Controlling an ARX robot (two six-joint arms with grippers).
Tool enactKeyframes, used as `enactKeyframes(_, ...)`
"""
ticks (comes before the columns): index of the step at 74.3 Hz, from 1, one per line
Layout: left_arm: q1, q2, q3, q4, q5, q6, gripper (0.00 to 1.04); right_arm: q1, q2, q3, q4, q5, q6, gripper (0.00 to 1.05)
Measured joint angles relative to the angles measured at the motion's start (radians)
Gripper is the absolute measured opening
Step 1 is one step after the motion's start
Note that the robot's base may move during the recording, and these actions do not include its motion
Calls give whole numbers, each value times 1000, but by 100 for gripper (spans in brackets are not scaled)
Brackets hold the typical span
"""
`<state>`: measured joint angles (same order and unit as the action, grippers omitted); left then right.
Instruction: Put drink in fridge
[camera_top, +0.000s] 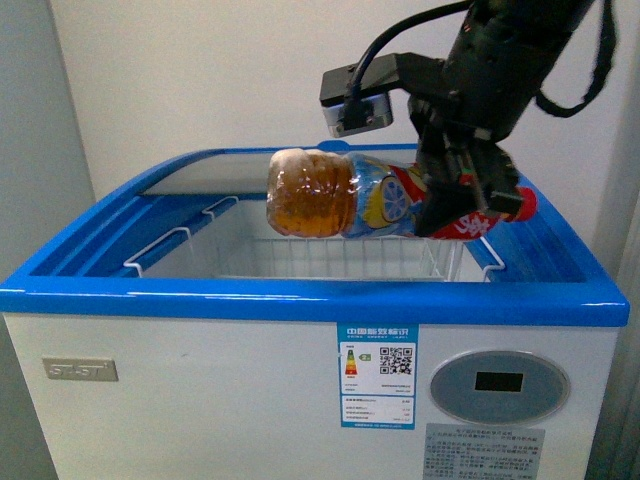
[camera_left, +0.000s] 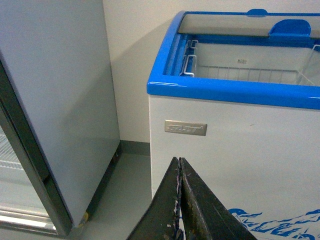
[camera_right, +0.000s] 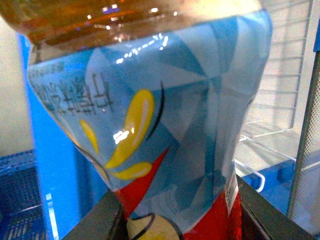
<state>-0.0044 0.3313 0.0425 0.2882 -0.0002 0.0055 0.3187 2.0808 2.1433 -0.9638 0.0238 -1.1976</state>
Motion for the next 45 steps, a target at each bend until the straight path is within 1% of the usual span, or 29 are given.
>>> enactKeyframes(12,0,-41,-28,-1,2,0,3,-4,170,240,-93,12,14,40)
enactKeyframes(20,0,-74,-28,-28,1,-1,3,-6,257,355,-74,43,18,40)
enactKeyframes(24,0,-88,-28,-44,0,-1,3,-6,282,377,-36,67,21,40)
enactKeyframes(30,0,-116,-28,-71,0,-1,3,-5,320,394,72,116,56,40)
enactKeyframes(41,0,-157,-28,-113,1,-1,3,-3,323,309,153,135,85,40)
enactKeyframes(45,0,-203,-28,-177,1,-1,3,0,326,283,177,143,85,40)
